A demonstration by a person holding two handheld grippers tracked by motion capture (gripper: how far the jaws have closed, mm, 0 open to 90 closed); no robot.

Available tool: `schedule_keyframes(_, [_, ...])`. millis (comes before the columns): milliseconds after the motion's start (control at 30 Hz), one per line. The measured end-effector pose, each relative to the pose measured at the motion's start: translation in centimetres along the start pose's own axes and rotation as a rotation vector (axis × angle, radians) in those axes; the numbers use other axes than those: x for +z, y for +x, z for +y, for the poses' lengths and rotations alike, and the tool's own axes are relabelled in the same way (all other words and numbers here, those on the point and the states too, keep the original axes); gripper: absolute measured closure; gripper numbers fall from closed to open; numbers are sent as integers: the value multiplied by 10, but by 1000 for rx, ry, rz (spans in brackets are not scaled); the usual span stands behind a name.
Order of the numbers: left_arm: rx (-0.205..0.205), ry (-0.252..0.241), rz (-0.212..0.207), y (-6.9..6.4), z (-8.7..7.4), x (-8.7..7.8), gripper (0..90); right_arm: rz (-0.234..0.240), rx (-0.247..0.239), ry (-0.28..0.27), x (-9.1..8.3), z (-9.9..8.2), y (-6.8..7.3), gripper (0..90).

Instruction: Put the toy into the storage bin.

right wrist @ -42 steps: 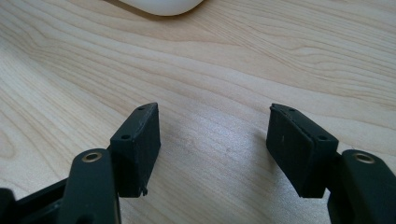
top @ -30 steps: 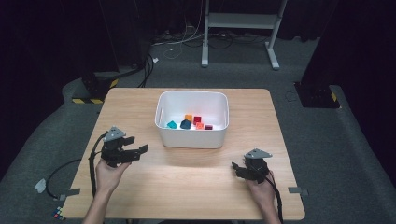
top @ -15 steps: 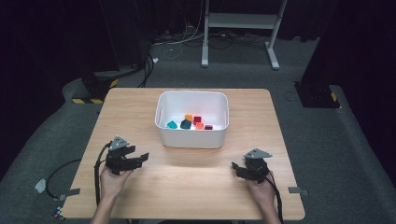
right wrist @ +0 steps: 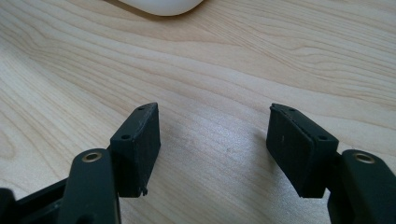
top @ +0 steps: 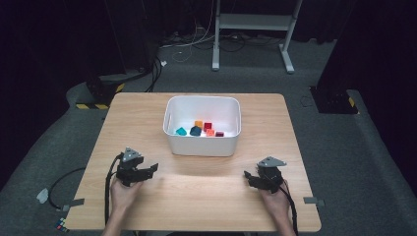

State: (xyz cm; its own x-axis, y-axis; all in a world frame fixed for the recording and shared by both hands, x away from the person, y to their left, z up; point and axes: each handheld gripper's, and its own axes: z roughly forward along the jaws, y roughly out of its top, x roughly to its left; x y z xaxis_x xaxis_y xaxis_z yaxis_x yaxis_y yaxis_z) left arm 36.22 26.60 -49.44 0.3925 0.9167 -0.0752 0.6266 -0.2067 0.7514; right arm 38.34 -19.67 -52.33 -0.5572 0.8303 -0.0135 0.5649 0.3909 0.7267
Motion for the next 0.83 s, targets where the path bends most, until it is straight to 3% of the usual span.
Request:
schedule_keyframes(333, [16, -5, 85, 0, -7, 15, 306, 0, 0, 0, 0, 0, 0, 350])
schedule_keyframes(467, [29, 36, 106, 1, -14, 26, 296, 0, 0, 0, 0, 0, 0, 350])
schedule_keyframes(533, [6, 9, 95, 3, -19, 28, 261, 0, 1, 0, 0, 0, 0, 350])
schedule_keyframes(833, [11, 16, 93, 1, -19, 29, 226, 0, 1, 0, 0, 0, 0, 349])
